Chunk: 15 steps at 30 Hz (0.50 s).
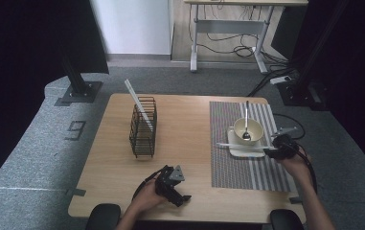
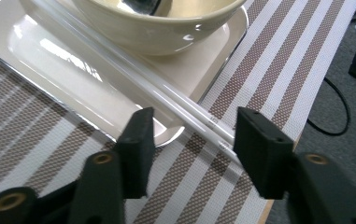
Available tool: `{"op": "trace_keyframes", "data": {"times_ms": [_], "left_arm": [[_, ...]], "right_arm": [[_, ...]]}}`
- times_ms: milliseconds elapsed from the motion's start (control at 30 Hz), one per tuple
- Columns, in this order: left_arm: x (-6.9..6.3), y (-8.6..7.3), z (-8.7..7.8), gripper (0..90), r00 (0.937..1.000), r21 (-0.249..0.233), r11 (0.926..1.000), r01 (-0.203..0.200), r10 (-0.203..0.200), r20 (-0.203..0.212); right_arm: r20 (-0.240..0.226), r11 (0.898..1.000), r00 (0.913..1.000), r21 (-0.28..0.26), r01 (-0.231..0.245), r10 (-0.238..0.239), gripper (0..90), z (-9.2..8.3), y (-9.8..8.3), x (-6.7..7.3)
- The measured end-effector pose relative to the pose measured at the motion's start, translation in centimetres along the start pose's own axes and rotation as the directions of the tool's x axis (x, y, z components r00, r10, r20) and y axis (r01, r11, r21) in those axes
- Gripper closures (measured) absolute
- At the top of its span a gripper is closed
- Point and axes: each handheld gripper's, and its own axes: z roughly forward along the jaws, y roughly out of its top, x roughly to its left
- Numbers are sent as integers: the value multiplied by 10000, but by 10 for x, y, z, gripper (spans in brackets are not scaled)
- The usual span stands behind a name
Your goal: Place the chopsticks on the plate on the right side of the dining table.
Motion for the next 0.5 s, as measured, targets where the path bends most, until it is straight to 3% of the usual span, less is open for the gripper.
{"op": "trace_keyframes", "data": {"times_ms": [67, 233, 400, 500], "left_arm": [[0, 0, 0, 0, 10000, -4, 10000, 3, -3, -2], [0, 0, 0, 0, 10000, -5, 10000, -5, 5, -9], [0, 0, 0, 0, 10000, 2, 10000, -5, 5, -5], [0, 0, 0, 0, 10000, 1, 10000, -5, 5, -4]], "right_arm": [[103, 9998, 9999, -147, -138, 139, 381, -3, -3, 2], [321, 9920, 9942, -770, -998, 1025, 264, -9, -13, 6], [379, 9705, 9830, -1700, -1708, 1796, 137, -9, -24, 13], [402, 9593, 9764, -1992, -2001, 2120, 136, -6, -30, 16]]}}
